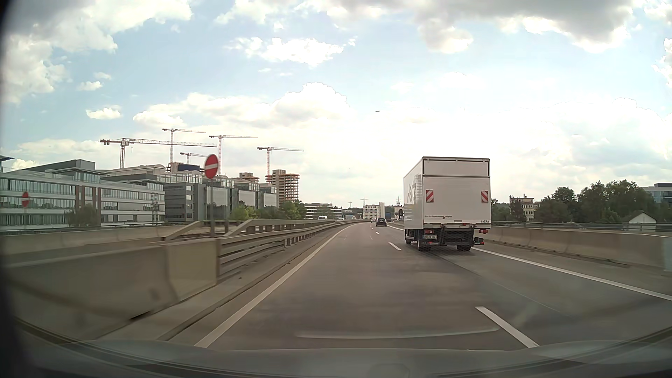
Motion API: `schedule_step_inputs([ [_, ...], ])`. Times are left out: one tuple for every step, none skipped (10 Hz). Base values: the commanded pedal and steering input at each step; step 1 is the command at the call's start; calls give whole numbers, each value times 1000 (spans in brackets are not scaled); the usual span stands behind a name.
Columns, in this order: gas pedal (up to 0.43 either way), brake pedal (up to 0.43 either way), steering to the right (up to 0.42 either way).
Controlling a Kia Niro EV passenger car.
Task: Follow the waypoints while adhering to traffic rules and regulations
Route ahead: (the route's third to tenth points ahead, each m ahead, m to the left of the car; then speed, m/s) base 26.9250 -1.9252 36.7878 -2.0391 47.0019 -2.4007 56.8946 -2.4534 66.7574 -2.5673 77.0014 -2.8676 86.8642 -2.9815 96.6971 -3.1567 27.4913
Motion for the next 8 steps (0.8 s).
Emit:
schedule_step_inputs([
  [189, 30, 0],
  [189, 30, 0],
  [189, 30, 0],
  [189, 30, 0],
  [189, 30, 0],
  [189, 30, 0],
  [189, 30, 0],
  [189, 30, 0],
])
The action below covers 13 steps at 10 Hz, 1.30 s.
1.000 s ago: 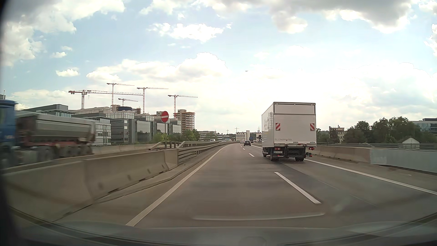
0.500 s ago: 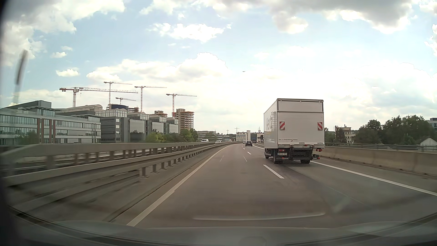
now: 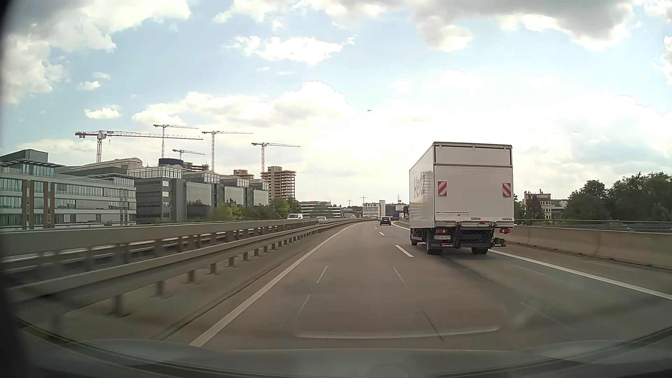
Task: Follow the waypoints while adhering to traffic rules and regulations
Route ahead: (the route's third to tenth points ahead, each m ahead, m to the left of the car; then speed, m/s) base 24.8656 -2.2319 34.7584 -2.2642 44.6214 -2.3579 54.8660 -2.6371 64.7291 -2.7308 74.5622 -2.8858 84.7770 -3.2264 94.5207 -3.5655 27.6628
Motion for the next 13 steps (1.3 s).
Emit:
schedule_step_inputs([
  [189, 30, 0],
  [189, 30, 0],
  [189, 30, 0],
  [189, 30, 0],
  [177, 30, 0],
  [177, 30, 1],
  [177, 30, 1],
  [177, 30, 1],
  [177, 30, 1],
  [177, 30, 2],
  [177, 30, 4],
  [177, 30, 5],
  [177, 30, 5],
])
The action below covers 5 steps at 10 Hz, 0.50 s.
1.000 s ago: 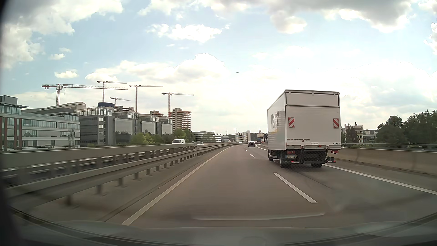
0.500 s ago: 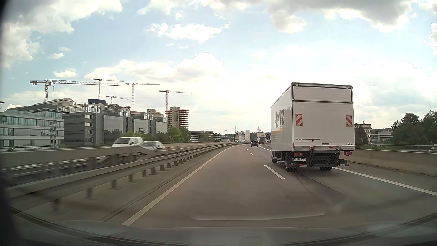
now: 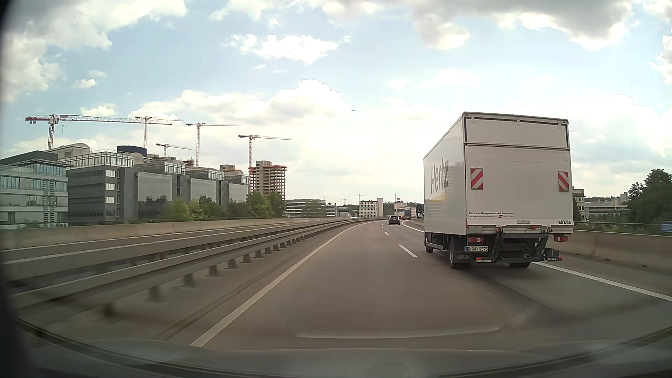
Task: Follow the waypoints while adhering to traffic rules and regulations
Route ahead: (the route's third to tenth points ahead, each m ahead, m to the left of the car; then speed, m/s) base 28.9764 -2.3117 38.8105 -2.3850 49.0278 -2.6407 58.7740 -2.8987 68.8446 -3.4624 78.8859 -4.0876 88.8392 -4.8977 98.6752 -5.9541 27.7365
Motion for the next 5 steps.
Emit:
schedule_step_inputs([
  [177, 30, 5],
  [177, 30, 5],
  [177, 30, 6],
  [177, 30, 6],
  [177, 30, 6],
])
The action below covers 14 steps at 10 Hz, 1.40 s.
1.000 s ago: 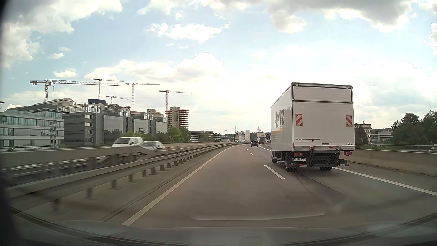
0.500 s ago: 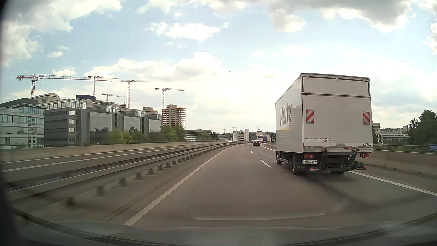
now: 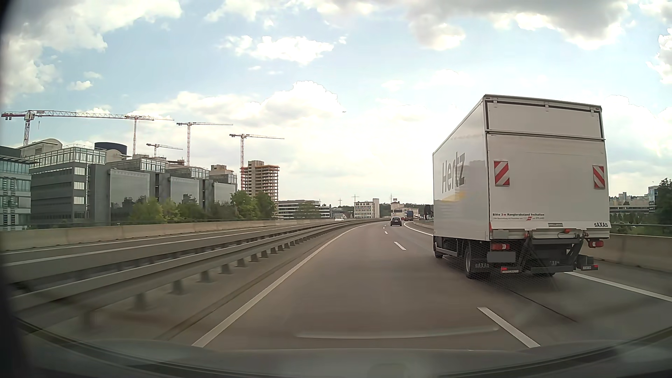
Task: Follow the waypoints while adhering to traffic rules and regulations
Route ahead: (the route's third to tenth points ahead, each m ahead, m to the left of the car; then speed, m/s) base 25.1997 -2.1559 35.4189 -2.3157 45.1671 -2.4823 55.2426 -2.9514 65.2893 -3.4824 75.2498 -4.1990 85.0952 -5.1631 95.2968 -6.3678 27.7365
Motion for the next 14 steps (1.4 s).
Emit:
schedule_step_inputs([
  [177, 30, 6],
  [157, 30, 6],
  [150, 24, 6],
  [138, 30, 7],
  [138, 30, 6],
  [130, 30, 7],
  [130, 30, 7],
  [130, 30, 8],
  [130, 30, 8],
  [130, 30, 8],
  [130, 30, 8],
  [130, 30, 8],
  [130, 30, 8],
  [130, 30, 8],
])
